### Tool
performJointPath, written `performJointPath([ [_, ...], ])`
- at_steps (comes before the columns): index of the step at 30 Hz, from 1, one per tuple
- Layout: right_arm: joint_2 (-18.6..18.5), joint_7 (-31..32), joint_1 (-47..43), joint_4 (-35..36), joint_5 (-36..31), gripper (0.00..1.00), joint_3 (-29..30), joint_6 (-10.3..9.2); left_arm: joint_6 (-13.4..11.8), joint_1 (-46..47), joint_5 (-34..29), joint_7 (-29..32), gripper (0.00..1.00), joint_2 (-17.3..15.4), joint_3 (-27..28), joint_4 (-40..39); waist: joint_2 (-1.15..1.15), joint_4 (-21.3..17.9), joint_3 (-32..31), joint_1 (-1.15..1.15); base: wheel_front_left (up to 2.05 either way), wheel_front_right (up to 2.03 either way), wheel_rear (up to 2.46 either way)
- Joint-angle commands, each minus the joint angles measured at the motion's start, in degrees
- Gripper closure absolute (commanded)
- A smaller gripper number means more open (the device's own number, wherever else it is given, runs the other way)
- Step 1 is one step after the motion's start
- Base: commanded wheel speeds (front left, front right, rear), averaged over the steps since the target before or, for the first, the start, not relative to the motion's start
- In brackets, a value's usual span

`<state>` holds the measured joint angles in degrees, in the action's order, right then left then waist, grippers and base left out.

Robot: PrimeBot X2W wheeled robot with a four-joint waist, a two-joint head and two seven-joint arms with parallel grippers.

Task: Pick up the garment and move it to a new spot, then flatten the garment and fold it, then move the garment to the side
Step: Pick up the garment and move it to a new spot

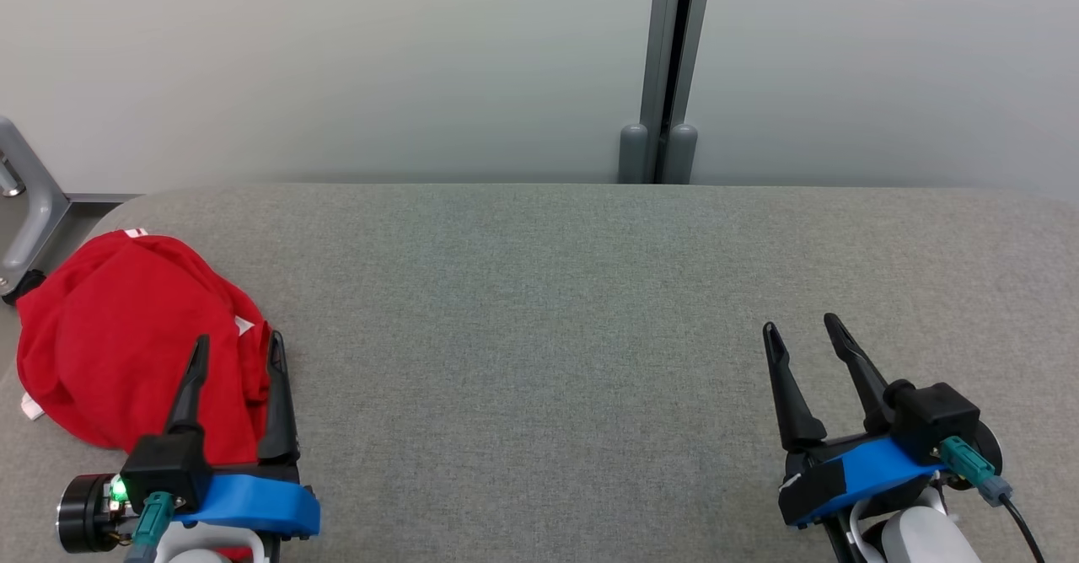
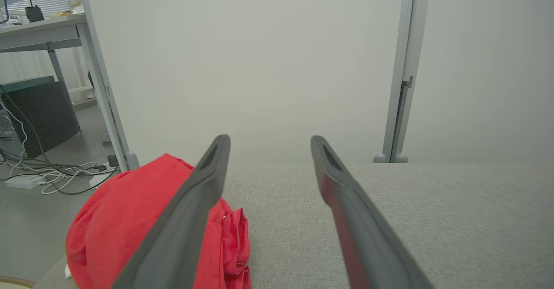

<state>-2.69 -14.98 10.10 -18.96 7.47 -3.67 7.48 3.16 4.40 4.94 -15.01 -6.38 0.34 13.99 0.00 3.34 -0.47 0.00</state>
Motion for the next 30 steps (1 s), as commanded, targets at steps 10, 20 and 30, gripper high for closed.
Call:
performJointPath([
  [10,-0.34,-0.31,0.52,0.06,0.73,0.00,0.88,0.02,0.05,-0.78,0.29,-0.26,0.00,0.35,0.60,-0.07,0.00,-0.26,-0.10,0.00,0.00,0.00,0.00],
  [20,-0.34,-0.30,0.57,-0.28,1.40,0.00,0.98,0.02,-0.08,-0.74,0.11,-0.26,0.00,0.44,0.81,0.37,0.00,-0.41,-0.10,0.00,0.00,0.00,0.00],
  [30,-0.34,-0.30,0.43,-0.40,1.65,0.00,0.85,0.02,-0.04,-0.45,-0.18,-0.26,0.00,0.28,0.84,0.86,0.00,0.00,-0.13,0.00,0.00,0.00,0.00],
])
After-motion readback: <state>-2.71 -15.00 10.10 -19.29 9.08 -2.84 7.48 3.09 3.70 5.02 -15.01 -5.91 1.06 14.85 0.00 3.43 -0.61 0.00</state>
